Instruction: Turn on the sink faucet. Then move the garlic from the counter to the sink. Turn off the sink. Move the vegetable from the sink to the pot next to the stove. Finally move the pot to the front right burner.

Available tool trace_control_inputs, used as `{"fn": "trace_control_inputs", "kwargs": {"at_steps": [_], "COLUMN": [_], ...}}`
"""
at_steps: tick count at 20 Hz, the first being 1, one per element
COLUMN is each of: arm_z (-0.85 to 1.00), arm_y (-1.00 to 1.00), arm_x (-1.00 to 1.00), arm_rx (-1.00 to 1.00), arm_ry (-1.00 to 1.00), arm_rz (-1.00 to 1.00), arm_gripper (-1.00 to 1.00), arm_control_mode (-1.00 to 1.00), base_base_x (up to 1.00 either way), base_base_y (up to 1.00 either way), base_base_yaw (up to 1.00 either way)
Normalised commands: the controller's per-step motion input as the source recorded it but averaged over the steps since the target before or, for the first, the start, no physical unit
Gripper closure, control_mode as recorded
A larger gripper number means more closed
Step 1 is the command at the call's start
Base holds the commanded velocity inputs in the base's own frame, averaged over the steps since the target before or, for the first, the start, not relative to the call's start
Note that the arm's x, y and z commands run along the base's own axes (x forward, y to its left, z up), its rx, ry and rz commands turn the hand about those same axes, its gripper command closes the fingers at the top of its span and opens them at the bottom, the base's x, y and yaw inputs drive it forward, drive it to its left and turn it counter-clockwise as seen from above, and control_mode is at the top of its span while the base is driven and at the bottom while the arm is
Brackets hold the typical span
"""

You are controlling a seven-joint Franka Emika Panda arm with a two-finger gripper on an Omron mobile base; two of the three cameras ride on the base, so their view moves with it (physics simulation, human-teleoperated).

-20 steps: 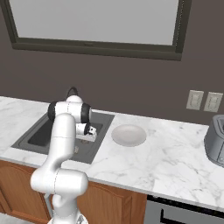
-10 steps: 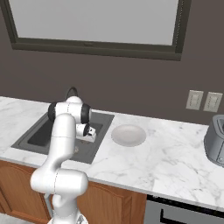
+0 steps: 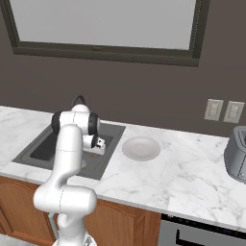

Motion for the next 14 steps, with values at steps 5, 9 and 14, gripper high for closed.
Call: {"fn": "trace_control_inputs", "kwargs": {"at_steps": [5, 9, 14], "arm_z": [0.49, 0.55, 0.44], "arm_y": [0.0, 0.0, -0.03], "arm_x": [-0.03, -0.09, -0.04], "arm_rx": [0.0, 0.0, 0.0], "arm_ry": [0.0, 0.0, 0.0], "arm_rz": [0.0, 0.0, 0.0], "arm_gripper": [-1.0, -1.0, -1.0], "arm_control_mode": [-1.0, -1.0, -1.0], "base_base_x": [0.0, 0.0, 0.0], "base_base_y": [0.0, 0.0, 0.0], "base_base_yaw": [0.0, 0.0, 0.0]}}
